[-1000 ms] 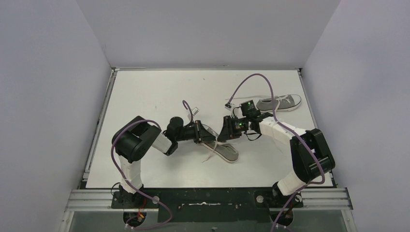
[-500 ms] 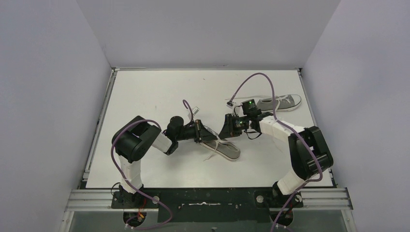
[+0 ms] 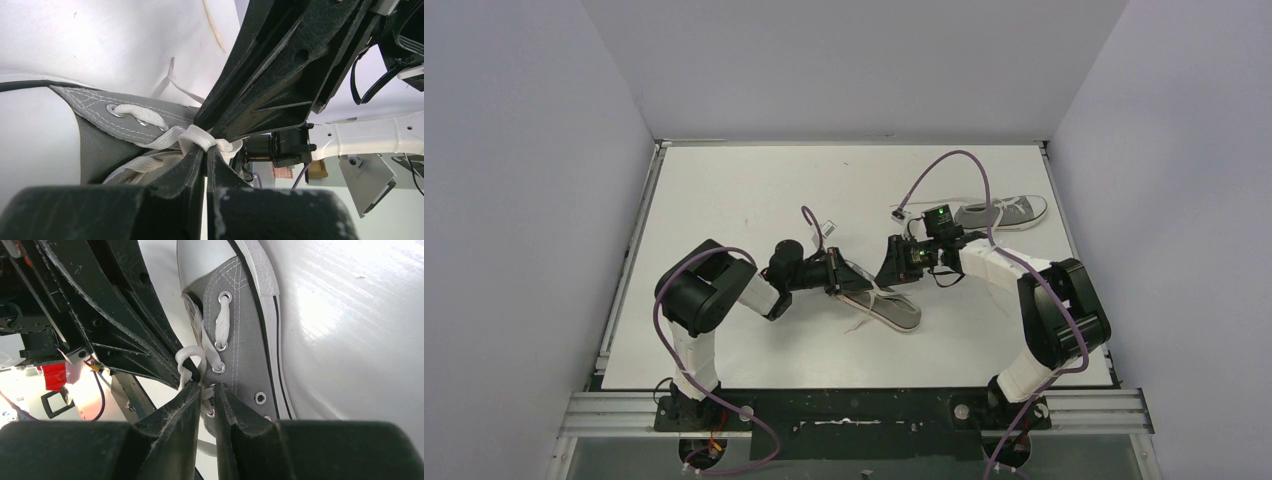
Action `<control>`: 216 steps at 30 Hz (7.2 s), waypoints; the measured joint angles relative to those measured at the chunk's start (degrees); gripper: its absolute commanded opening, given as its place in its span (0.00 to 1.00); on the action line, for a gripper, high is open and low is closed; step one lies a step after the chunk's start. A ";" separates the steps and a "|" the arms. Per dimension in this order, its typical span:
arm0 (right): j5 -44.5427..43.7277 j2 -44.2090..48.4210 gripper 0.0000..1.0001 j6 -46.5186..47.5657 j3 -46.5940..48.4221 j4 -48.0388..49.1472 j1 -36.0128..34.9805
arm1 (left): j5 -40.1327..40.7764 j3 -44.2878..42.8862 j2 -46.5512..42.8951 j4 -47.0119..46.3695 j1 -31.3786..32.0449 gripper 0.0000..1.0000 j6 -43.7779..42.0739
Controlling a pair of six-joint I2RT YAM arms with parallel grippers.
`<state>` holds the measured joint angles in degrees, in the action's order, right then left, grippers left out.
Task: Tie the shoes
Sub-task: Cross the shoelace with the shoelace.
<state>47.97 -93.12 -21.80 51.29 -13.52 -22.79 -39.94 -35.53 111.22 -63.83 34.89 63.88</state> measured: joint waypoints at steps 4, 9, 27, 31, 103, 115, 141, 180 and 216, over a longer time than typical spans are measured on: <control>0.59 0.74 0.21 -1.11 -0.92 0.96 0.00 | -0.42 0.00 0.00 0.26 -0.42 0.00 -0.02; 1.95 1.01 0.22 -2.54 -1.22 2.10 -0.02 | -0.42 -0.22 0.00 0.28 -0.63 0.00 0.00; 2.78 0.37 0.25 -6.12 -3.48 8.22 -0.31 | -0.87 -0.52 0.15 0.26 -0.94 0.00 0.90; 3.37 -0.44 0.17 -6.95 -3.65 10.29 -0.72 | -0.74 -0.52 0.55 0.24 -1.03 0.00 1.51; -6.27 6.78 0.00 -4.24 -5.64 3.91 -1.25 | -2.58 -16.20 -5.42 41.48 -3.37 0.29 -19.74; -6.95 7.41 0.00 -4.24 -5.60 3.23 -1.25 | -3.80 -17.59 -4.57 40.19 -3.02 0.00 -18.69; -12.76 8.28 0.39 -13.33 -6.75 5.86 -1.18 | -2.29 -6.40 -14.95 43.01 -5.33 0.00 -20.57; -0.96 8.79 0.35 47.32 -6.16 -0.20 -4.96 | -4.48 -4.37 -13.25 37.86 -5.77 0.00 -14.45; -15.26 4.85 0.00 35.71 -1.60 -5.55 -8.20 | 12.55 -8.68 -24.90 71.60 -6.19 0.00 -30.64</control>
<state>32.71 -88.27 13.91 49.69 -19.07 -30.98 -27.40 -44.21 86.32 7.77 28.71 33.23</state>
